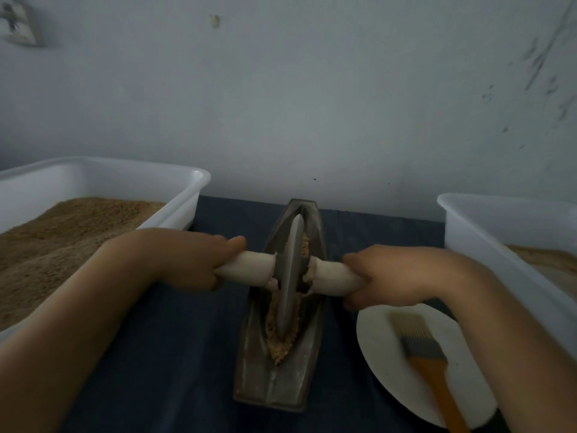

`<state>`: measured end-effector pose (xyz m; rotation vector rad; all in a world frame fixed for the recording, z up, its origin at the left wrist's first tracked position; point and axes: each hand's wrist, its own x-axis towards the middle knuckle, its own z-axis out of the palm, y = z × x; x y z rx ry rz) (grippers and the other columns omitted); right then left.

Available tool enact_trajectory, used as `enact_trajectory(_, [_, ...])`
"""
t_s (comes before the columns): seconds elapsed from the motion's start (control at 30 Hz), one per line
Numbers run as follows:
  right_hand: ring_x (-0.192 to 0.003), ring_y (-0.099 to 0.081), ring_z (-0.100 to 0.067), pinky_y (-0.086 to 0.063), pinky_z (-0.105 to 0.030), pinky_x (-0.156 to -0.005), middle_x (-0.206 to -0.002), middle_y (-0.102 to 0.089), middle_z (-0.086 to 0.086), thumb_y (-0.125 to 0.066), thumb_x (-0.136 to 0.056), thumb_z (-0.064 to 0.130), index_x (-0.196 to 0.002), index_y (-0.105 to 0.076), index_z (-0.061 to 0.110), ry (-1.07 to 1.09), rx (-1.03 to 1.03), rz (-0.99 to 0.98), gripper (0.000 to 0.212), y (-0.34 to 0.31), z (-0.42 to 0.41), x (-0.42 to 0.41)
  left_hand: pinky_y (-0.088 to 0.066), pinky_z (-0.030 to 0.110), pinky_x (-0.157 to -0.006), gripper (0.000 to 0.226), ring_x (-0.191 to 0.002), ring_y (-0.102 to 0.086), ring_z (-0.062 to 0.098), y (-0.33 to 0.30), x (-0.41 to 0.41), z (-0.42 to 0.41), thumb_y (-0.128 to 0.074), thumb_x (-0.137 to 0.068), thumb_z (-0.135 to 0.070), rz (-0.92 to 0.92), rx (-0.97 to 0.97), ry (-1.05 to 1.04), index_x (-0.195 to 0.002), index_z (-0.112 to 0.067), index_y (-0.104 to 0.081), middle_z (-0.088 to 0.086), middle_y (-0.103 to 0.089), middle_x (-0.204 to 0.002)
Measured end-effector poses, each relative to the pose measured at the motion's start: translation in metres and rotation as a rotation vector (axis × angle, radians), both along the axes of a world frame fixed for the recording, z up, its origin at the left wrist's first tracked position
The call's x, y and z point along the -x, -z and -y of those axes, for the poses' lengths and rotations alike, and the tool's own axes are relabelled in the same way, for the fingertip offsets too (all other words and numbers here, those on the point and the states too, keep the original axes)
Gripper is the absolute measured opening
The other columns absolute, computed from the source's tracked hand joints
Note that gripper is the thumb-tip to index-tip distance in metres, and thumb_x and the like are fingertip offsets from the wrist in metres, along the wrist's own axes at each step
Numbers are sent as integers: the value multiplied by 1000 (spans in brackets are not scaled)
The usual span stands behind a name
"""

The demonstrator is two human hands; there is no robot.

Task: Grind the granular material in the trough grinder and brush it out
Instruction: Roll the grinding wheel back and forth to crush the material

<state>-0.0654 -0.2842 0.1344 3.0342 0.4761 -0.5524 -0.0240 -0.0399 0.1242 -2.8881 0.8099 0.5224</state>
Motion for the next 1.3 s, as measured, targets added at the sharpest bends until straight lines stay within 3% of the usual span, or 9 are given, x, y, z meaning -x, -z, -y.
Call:
enact_trajectory(0.2, [-70, -48, -9, -34, -21, -54, -83, -51, 3, -59, -88, 35, -99, -49, 15, 16, -37, 83, 24, 6, 2, -12, -40, 27, -87, 32, -95, -48, 12, 7, -11, 5, -53, -93, -20, 37, 68, -25, -110, -29, -27, -4, -43, -104])
enact_trajectory(0.3, [-76, -49, -14, -31, -23, -53, -87, -50, 2, -56, -89, 31, -92, -40, 18, 42, -45, 260, 21, 19, 4, -27, -39, 34, -95, 36, -107, -48, 19, 19, -26, 8, -53, -93, -22, 232, 88, -56, -123, -21, -32, 2, -46, -119])
enact_trajectory(0.47, [-99, -52, -25, -24, -32, -67, -109, -56, -4, -52, -90, 30, -106, -45, 15, 41, 17, 662, 23, 44, 9, -48, -36, 34, -93, 40, -108, -45, 20, 48, -45, 14, -54, -90, -25, 700, 183, -54, -126, -21, -36, 2, -45, -120])
enact_trajectory(0.57, [-98, -51, -25, -22, -31, -66, -107, -55, -4, -51, -90, 29, -106, -45, 15, 47, 48, 761, 22, 48, 8, -51, -35, 33, -92, 40, -105, -45, 20, 54, -47, 15, -56, -88, -23, 787, 248, -52, -125, -21, -39, 2, -46, -118])
enact_trajectory(0.67, [-95, -52, -24, -24, -31, -67, -107, -56, -5, -50, -91, 28, -106, -44, 14, 23, 44, 656, 22, 42, 8, -46, -37, 34, -93, 41, -107, -46, 19, 50, -44, 13, -55, -89, -28, 712, 191, -55, -125, -22, -35, 2, -46, -120])
enact_trajectory(0.83, [-78, -47, -14, -31, -25, -54, -89, -51, 1, -55, -90, 29, -103, -46, 14, 45, -5, 262, 21, 20, 3, -23, -37, 32, -96, 45, -112, -46, 17, 24, -22, 9, -53, -92, -29, 379, 60, -19, -129, -24, -28, 0, -46, -124])
enact_trajectory(0.97, [-85, -58, -17, -43, -25, -65, -95, -59, -2, -59, -88, 34, -104, -54, 14, 30, -13, 27, 26, 3, 0, -4, -38, 25, -87, 35, -101, -47, 12, 3, -3, 7, -51, -94, -25, 123, -22, 3, -117, -30, -26, -4, -44, -108])
enact_trajectory(1.17, [-80, -56, -10, -42, -22, -63, -94, -60, 2, -59, -87, 42, -105, -54, 19, -4, 3, -49, 29, -3, 0, 4, -37, 25, -80, 30, -90, -47, 10, -2, 4, 1, -49, -95, -24, -2, -25, 3, -103, -33, -22, -6, -43, -100])
enact_trajectory(1.3, [-76, -51, -10, -37, -23, -58, -88, -54, 3, -61, -87, 40, -104, -52, 18, 24, -43, 35, 30, 4, 2, -11, -41, 29, -89, 31, -98, -48, 13, 7, -10, 5, -53, -93, -20, 59, 72, -20, -110, -30, -28, -2, -46, -110])
